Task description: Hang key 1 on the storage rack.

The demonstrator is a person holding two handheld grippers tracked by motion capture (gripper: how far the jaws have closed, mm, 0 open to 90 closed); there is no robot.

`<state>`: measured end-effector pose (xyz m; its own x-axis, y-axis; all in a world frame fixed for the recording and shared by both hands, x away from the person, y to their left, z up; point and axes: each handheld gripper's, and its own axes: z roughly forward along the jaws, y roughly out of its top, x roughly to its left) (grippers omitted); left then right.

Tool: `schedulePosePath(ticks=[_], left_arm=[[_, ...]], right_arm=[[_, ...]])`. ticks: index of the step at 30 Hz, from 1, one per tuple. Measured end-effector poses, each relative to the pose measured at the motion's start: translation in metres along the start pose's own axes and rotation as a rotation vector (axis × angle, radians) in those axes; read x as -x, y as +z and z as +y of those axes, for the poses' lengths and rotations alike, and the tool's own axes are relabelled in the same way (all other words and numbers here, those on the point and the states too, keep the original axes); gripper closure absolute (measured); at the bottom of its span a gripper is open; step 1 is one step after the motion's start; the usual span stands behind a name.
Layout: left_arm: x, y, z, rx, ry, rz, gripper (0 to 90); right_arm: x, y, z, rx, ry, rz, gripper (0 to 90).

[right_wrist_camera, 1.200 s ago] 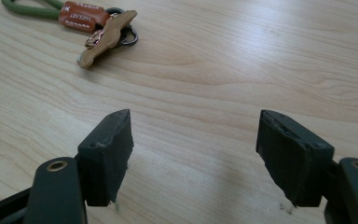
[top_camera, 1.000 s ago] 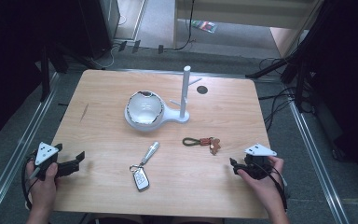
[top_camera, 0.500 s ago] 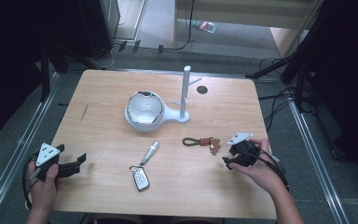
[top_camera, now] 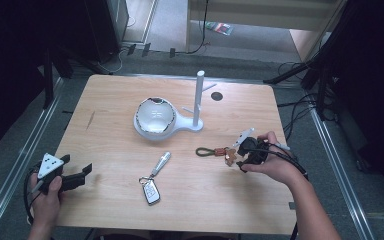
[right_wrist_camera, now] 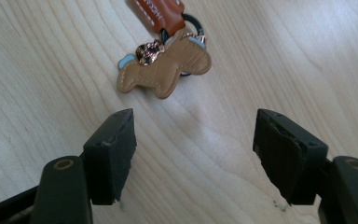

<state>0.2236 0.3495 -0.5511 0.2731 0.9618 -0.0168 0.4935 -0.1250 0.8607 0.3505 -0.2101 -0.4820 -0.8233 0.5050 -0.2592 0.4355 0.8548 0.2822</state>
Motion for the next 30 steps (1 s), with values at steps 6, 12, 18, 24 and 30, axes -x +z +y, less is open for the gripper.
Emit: schedulePosePath(ticks=[6,12,18,24,30], left_arm=[[0.0,0.0,0.0,-0.002,0.002,-0.003,13.9],[0.001,0.001,0.0,-0.013,0.012,-0.008,13.9],[0.0,0.001,0.001,-0.016,0.01,-0.015,14.0],[0.0,0.001,0.001,-0.017,0.008,-0.017,14.0],[0.0,0.002,0.001,-0.018,0.005,-0.023,14.1]], right_arm=[[0.005,-0.001,0.013,-0.024,-0.029,0.028,31.7],[0.01,0.001,0.025,-0.064,-0.055,0.061,33.0],[0.015,0.003,0.037,-0.081,-0.071,0.104,35.6],[0.018,0.007,0.049,-0.093,-0.132,0.122,39.1],[0.018,0.01,0.061,-0.092,-0.174,0.174,41.8]])
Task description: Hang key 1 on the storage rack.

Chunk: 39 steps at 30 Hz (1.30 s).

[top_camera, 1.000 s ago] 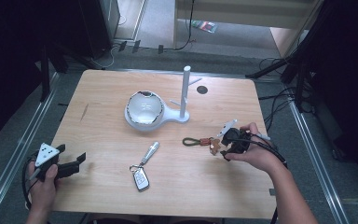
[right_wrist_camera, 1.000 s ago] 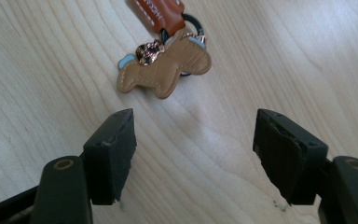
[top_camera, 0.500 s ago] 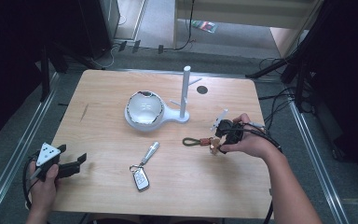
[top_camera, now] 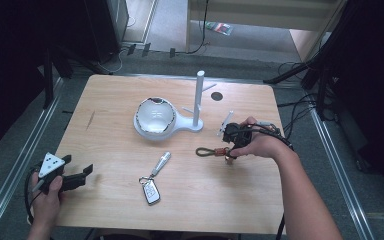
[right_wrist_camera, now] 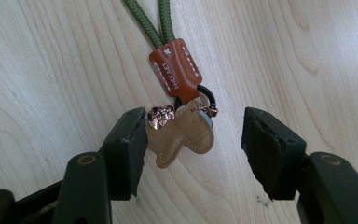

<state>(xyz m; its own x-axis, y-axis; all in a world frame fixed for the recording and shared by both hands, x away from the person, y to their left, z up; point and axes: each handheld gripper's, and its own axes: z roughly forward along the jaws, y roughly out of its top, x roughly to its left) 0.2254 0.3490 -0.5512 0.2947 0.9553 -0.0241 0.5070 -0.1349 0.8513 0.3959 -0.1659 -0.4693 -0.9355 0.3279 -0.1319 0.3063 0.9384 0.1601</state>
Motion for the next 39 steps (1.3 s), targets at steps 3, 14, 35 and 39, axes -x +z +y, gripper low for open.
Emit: schedulePosePath(ticks=[3,14,35,39], left_arm=[[0.0,0.0,0.0,-0.003,0.001,-0.002,14.2],[0.0,0.001,0.0,-0.007,0.001,-0.008,14.4],[-0.001,0.002,0.001,-0.025,0.008,-0.025,14.5],[-0.001,0.002,0.001,-0.027,0.009,-0.028,14.5]], right_arm=[[0.001,0.002,0.005,-0.019,-0.026,0.012,43.0],[-0.008,0.011,0.026,-0.04,-0.176,0.034,49.7],[-0.014,0.029,0.053,-0.07,-0.23,0.062,61.9],[-0.013,0.031,0.055,-0.071,-0.237,0.066,64.7]])
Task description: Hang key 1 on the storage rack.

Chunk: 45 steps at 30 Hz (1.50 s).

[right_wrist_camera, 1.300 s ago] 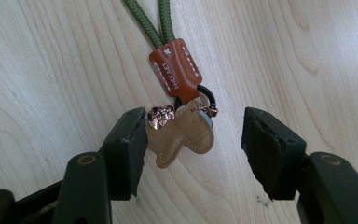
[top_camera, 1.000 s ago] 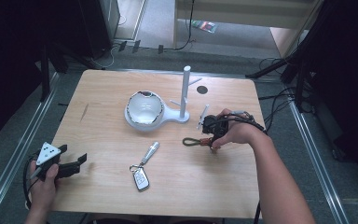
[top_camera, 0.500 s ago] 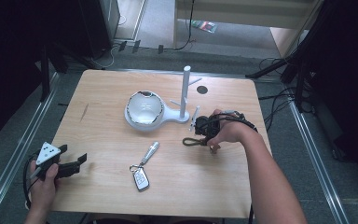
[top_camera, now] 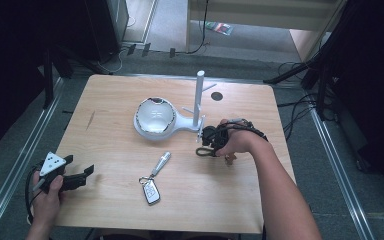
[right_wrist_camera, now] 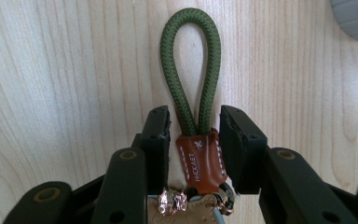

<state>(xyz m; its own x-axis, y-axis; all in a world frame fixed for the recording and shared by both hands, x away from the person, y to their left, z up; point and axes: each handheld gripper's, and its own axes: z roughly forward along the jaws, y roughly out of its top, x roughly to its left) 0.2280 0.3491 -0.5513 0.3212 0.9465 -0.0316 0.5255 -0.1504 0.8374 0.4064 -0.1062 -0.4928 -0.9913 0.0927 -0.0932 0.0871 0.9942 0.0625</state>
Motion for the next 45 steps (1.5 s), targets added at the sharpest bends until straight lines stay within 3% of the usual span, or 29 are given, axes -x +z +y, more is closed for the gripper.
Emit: schedulePosePath(ticks=[11,16,19,22,27,34,38,45], left_arm=[[0.0,0.0,0.0,-0.002,0.002,-0.004,14.5],[0.0,0.001,0.0,-0.003,0.003,-0.005,14.6],[0.0,0.001,0.0,-0.006,0.004,-0.006,14.6],[0.001,0.001,0.0,-0.006,0.004,-0.005,14.6],[0.0,0.001,0.0,-0.005,0.003,-0.006,14.6],[0.0,0.001,0.0,-0.006,0.006,-0.009,14.6],[0.001,0.001,0.0,-0.007,0.006,-0.01,14.6],[0.001,0.001,0.0,-0.008,0.007,-0.008,14.6]], right_arm=[[0.004,0.004,0.002,-0.005,0.012,0.024,67.0],[0.002,0.003,0.001,-0.012,-0.025,0.039,61.3],[0.0,0.004,0.002,-0.025,-0.058,0.0,58.6],[0.0,0.005,0.002,-0.043,-0.068,-0.003,56.9],[0.001,0.009,-0.002,-0.077,-0.052,0.023,56.9],[0.006,0.01,-0.009,-0.074,-0.035,0.058,55.6],[0.005,0.012,-0.012,-0.093,0.001,0.073,54.5],[0.009,0.011,-0.014,-0.086,0.005,0.069,66.4]])
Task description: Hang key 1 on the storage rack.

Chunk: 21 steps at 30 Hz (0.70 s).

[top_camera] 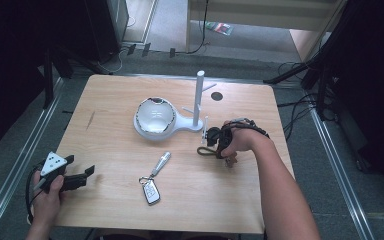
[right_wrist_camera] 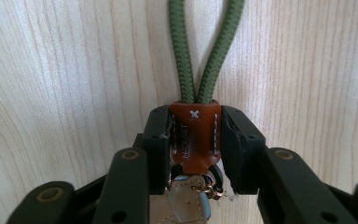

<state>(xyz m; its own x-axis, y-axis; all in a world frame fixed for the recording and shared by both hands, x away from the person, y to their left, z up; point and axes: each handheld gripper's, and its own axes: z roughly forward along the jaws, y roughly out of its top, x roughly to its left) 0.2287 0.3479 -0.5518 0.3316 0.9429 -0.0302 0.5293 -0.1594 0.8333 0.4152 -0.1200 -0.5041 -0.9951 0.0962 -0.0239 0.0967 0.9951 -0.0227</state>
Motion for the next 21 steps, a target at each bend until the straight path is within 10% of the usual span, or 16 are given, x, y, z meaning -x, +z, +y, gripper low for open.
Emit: schedulePosePath(ticks=[21], left_arm=[[0.001,-0.001,0.0,-0.006,0.011,-0.01,14.7]], right_arm=[[-0.001,-0.01,-0.012,0.099,0.041,-0.015,69.4]])
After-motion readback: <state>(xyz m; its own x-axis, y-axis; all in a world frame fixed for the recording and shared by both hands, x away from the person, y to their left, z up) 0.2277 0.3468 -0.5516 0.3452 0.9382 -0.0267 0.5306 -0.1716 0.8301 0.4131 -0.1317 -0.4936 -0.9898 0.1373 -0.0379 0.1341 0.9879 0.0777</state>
